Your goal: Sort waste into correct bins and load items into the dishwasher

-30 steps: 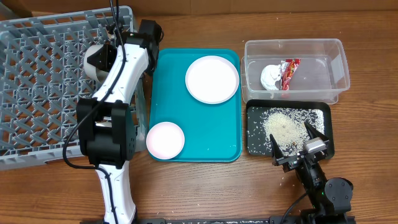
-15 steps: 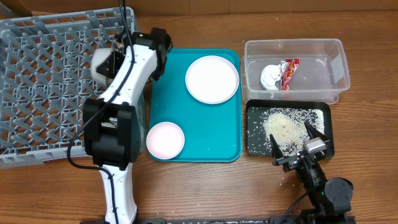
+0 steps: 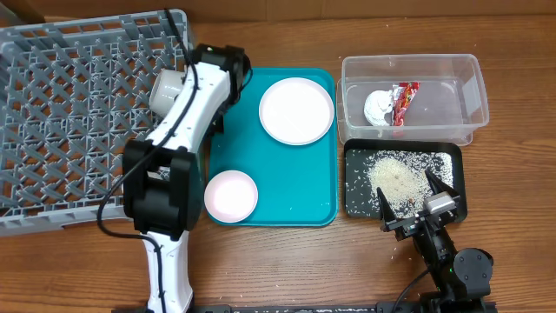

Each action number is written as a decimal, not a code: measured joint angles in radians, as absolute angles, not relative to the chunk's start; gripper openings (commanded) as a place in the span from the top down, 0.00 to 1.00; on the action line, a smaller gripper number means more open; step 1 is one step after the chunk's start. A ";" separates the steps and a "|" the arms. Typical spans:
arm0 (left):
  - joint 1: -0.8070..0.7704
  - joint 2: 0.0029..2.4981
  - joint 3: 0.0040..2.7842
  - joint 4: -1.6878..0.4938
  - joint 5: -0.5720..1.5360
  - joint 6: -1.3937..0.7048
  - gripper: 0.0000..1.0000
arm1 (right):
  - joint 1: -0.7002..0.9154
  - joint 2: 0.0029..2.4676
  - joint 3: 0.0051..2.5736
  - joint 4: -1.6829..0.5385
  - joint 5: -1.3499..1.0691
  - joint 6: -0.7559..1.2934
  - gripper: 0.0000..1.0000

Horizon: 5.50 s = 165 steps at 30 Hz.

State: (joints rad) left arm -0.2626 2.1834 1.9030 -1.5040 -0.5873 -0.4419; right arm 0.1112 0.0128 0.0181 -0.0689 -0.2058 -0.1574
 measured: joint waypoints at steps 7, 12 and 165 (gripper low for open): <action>-0.298 2.066 1.946 -1.425 -0.186 -0.362 0.69 | 0.111 0.013 0.018 -0.068 -0.205 -0.157 0.00; -0.353 2.023 1.952 -1.427 -0.071 -0.320 0.83 | 0.111 0.013 0.018 -0.068 -0.205 -0.157 0.00; -0.086 1.887 1.459 -1.227 -0.128 0.033 0.48 | 0.111 0.013 0.018 -0.068 -0.205 -0.158 0.00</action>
State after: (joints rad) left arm -0.0864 1.8870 1.4593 -1.2270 -0.1280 0.0334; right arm 0.1112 0.0128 0.0181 -0.0685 -0.2050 -0.1577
